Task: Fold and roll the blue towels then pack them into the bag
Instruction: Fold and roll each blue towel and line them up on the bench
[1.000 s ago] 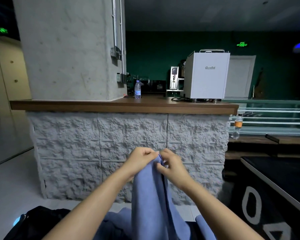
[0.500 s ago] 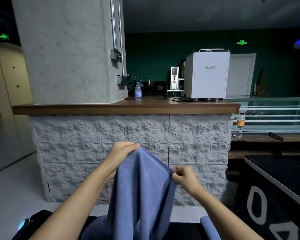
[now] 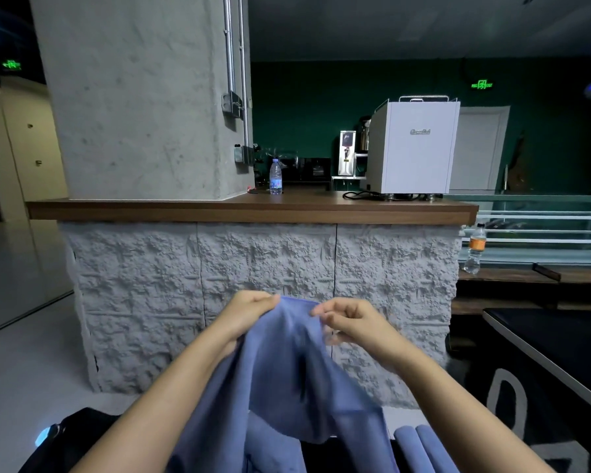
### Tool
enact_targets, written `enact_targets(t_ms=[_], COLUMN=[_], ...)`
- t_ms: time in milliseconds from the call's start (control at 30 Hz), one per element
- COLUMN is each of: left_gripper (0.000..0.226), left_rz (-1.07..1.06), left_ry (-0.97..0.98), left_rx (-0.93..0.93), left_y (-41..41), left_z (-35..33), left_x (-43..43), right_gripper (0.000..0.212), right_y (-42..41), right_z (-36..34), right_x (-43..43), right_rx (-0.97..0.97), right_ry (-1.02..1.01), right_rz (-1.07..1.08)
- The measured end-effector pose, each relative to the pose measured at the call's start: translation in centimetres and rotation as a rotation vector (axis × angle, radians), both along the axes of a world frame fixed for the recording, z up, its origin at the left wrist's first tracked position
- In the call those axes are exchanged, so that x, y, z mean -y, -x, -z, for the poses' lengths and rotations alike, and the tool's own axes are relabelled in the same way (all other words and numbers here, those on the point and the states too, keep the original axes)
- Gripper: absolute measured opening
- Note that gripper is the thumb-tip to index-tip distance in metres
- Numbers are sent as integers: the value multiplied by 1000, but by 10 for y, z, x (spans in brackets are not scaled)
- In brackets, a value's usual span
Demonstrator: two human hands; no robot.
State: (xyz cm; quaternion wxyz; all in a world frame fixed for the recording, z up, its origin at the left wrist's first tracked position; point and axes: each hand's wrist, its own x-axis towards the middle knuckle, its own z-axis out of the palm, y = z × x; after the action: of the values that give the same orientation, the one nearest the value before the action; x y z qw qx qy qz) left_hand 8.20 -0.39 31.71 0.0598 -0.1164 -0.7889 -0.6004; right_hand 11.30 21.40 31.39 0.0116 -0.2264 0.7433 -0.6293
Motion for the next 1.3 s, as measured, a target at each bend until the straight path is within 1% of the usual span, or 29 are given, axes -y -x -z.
enact_targets(t_ms=[67,100,167,233,267,333,367,400,433,500,567,600,700,733,800,867,933,1033,1133,1167,1233,1300], left_gripper=[22,25,27,37,45,54,50,41,35,25,16,14,4,11,10,21,14,14,13,14,13,16], left_rz=[37,48,72,112,138,173,192,211,223,257,282,276,223,187,130,99,95,163,212,236,274,299], left_ry=[-10,-13,11,51,51,52,54,69,88,95,98,111,180,215,278,372,431,324,191,158,121,135], left_rx=[19,37,53,48,55,64,58,46,37,30,31,36,30,5,-27,-65,-41,67,148,170,204,223], left_y=[-5,-6,-8,-13,-15,-18,-20,-21,-23,-24,-22,-21,-21,-19,-16,-14,-12,-16,-18,-19,-17,-14], left_z=[-1,-1,-1,0,2,3,3,4,4,4,5,7,13,17,26,35,44,49,45,43,39,38], left_x=[-10,-13,-18,-21,-22,-23,-24,-24,-24,-22,-19,-18,-20,-21,-22,-17,-8,1,1,-2,-6,-10], right_gripper=[26,27,16,4,5,18,25,29,29,25,29,30,25,23,22,24,25,25,23,21,22,20], right_y=[-1,-1,0,4,6,10,11,12,13,13,11,11,12,13,15,17,19,22,23,22,16,9], right_z=[-6,-7,-9,-8,-7,-4,-3,-2,-1,1,3,5,8,10,12,13,14,17,24,26,27,26], right_x=[6,10,17,22,23,22,22,22,21,19,15,12,12,13,14,11,3,-10,-15,-14,-8,1], right_rx=[67,45,-45,-184,-249,-323,-339,-349,-346,-252,-149,-141,-225,-262,-309,-303,-267,-225,-279,-311,-378,-467], right_ry=[10,-21,-99,-206,-279,-387,-410,-428,-431,-352,-237,-226,-288,-312,-350,-345,-295,-281,-381,-405,-435,-437], right_rz=[-94,-79,62,214,267,325,325,313,284,160,19,0,59,79,104,126,158,193,242,227,131,42])
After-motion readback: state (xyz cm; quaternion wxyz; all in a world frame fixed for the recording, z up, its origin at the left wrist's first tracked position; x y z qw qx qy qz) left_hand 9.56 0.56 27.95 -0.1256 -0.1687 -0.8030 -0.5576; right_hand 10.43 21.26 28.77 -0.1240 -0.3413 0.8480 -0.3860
